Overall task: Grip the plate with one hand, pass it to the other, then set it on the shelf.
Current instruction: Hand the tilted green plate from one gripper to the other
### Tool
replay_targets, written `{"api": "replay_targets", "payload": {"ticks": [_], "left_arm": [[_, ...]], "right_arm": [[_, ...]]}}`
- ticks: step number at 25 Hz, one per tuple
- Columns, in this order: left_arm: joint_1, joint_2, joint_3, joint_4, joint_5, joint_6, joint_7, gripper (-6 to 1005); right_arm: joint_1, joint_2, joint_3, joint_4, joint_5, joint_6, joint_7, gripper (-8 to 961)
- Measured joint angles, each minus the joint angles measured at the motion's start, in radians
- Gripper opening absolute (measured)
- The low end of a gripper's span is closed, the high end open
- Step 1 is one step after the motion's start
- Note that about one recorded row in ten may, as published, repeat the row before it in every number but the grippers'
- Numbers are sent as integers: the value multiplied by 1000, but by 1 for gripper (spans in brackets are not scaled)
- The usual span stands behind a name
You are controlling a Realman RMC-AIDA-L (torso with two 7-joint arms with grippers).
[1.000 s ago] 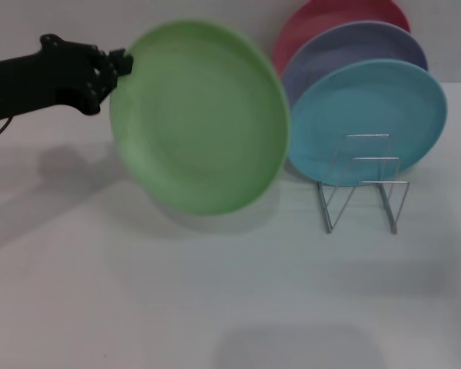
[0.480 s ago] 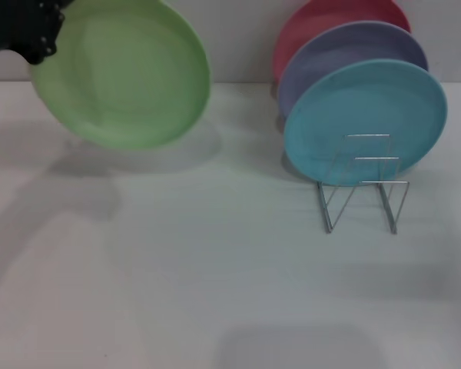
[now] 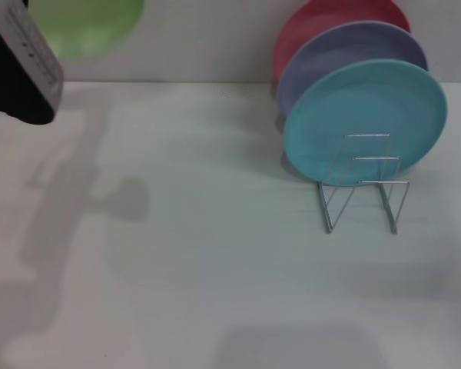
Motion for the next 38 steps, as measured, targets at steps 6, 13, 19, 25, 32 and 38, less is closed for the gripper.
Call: {"api": "replay_targets", "payload": {"ticks": [6, 13, 19, 25, 32, 38], "left_arm": [[-65, 1, 148, -255, 73, 426, -270, 29], [-52, 1, 219, -359, 154, 515, -894, 28], [-32, 2, 220, -449, 296, 519, -1327, 28], [-33, 6, 191, -595, 395, 562, -1707, 28], [-102, 5, 88, -889, 524, 760, -2119, 28], [-132, 1, 50, -983, 529, 821, -2211, 28]], "right_arm": [[0, 1, 0, 4, 1, 1, 1, 681], [1, 1, -1, 22, 1, 4, -7, 681], [-3, 2, -2, 32, -1, -7, -8, 681], [-31, 1, -1, 54, -67, -66, -8, 680], [-106, 3, -3, 140, -234, -159, -10, 680], [-184, 7, -26, 287, -405, -140, -136, 680]]}}
